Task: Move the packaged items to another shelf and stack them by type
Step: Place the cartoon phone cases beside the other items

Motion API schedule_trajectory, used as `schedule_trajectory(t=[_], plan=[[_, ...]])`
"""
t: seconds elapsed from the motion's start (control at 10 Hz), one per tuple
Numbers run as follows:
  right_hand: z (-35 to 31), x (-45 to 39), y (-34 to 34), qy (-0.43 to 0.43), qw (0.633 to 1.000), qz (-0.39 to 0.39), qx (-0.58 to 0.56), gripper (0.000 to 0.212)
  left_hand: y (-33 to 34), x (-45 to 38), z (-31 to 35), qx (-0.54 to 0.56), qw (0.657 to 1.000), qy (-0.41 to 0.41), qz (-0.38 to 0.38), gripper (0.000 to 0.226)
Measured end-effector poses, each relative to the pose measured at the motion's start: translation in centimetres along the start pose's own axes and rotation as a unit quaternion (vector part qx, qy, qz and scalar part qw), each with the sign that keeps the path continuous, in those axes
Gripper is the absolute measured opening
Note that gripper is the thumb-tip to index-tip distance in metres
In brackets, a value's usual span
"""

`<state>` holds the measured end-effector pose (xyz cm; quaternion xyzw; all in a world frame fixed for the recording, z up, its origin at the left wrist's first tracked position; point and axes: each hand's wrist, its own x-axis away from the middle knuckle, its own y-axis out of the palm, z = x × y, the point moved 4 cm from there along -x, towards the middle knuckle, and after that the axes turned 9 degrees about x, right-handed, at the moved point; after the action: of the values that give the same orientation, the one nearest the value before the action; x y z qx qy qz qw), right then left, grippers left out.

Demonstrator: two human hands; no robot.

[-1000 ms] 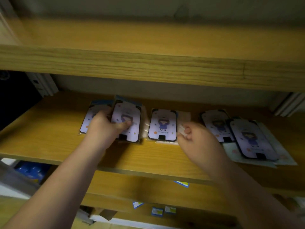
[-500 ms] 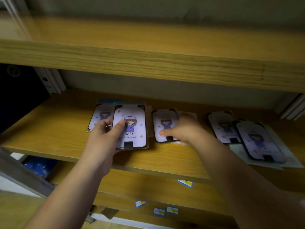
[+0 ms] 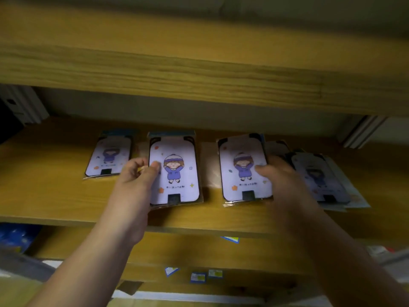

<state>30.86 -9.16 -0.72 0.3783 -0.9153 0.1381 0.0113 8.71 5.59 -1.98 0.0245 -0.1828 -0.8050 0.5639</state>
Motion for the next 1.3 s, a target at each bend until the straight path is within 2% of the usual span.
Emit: schedule_trajectory(t=[0.1, 0.2, 0.3, 0.4, 0.5, 0.6, 0.9, 1.0, 1.2, 1.3], plan=[[1.1, 1.6, -2.7, 0.046, 0.995, 0.024, -0.09, 0.014, 2.5, 1.6, -0.6, 0.013, 1.0, -0.008, 0.004, 0.005], [1.5, 3.0, -5.5, 0.045, 0.985, 0.043, -0.159, 0.017, 5.1, 3.7, -1.2, 0.026, 0.999, -0.021, -0.008, 0.01], [2.2, 4.2, -8.0, 0.107, 0.978, 0.044, -0.171, 0.04, 7.5, 6.1, -2.0, 0.024, 0.999, -0.028, -0.031, 0.013], [2.9, 6.5, -11.0, 0.143, 0.947, 0.029, -0.285, 0.039, 9.4, 8.7, -2.8, 0.021, 0.998, -0.026, -0.045, 0.014], [2.6, 9.0, -13.9, 0.059, 0.982, 0.06, -0.166, 0.023, 11.5, 12.0, -3.6, 0.02, 0.997, -0.035, -0.059, 0.012], [3.3, 11.5, -17.4, 0.054, 0.989, 0.064, -0.126, 0.015, 13.6, 15.3, -4.7, 0.007, 0.998, -0.024, -0.065, 0.012], [5.9, 19.6, -27.7, 0.021, 0.984, -0.031, -0.174, 0.023, 20.2, 26.2, -9.1, -0.02, 0.998, 0.006, -0.064, 0.012], [7.1, 21.7, -31.8, 0.035, 0.982, -0.01, -0.187, 0.025, 23.3, 29.5, -11.1, -0.025, 0.997, 0.002, -0.078, 0.01], [9.2, 22.9, -41.0, 0.076, 0.981, 0.081, -0.159, 0.026, 31.9, 34.7, -12.7, -0.034, 0.988, 0.004, -0.151, 0.016], [10.3, 23.2, -45.2, 0.03, 0.975, 0.104, -0.192, 0.022, 36.1, 35.7, -13.7, -0.025, 0.981, -0.017, -0.192, 0.02]])
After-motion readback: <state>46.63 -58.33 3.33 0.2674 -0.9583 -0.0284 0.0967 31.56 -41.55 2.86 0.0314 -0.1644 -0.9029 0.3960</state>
